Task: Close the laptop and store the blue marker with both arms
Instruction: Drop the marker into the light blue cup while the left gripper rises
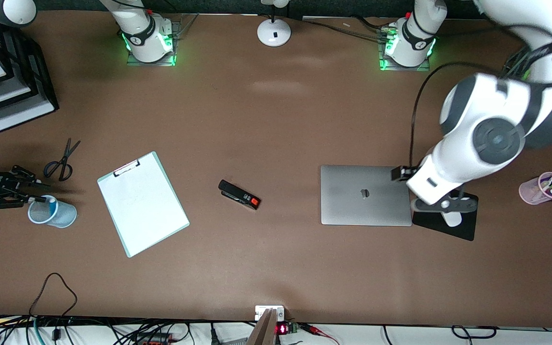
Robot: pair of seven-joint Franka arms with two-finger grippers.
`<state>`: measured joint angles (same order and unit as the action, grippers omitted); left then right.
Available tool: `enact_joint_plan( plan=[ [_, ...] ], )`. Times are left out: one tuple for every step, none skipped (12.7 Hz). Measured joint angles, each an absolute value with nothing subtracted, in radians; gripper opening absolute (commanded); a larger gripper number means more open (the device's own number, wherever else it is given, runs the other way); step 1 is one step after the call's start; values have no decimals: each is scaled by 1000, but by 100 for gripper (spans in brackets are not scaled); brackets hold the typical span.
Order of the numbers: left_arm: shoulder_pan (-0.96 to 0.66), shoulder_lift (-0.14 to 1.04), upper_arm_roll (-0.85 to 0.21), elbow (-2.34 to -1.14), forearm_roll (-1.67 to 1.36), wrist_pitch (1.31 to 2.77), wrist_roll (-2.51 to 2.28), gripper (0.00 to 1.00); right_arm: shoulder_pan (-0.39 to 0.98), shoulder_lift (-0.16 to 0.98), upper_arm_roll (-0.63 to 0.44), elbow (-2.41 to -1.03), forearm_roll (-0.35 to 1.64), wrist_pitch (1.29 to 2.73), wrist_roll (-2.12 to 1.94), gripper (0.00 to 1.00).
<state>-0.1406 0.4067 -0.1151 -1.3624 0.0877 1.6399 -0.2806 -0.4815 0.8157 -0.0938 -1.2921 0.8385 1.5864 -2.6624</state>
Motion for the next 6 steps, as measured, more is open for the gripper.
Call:
enact_joint_plan(
  plan=[
    [-119,373,-115,-1363,88,1620,-273,100,-485,817,-94,-1292,838,1586,-2640,100],
    [-105,340,-115,-1363,88,1599,-266,100,-487,817,-95,-1292,838,1585,-2611,100],
    [-99,308,-115,-1366,88,1586,-258,100,-488,816,-95,-1288,837,1584,-2566,100],
    [-99,272,-116,-1377,88,1577,-232,100,-487,814,-95,-1282,831,1581,-2499,100],
    [-98,233,-116,-1401,88,1576,-191,100,-486,806,-95,-1279,815,1579,-2422,100],
    [-90,200,-117,-1427,85,1576,-150,100,-483,791,-93,-1280,794,1575,-2350,100]
  ],
)
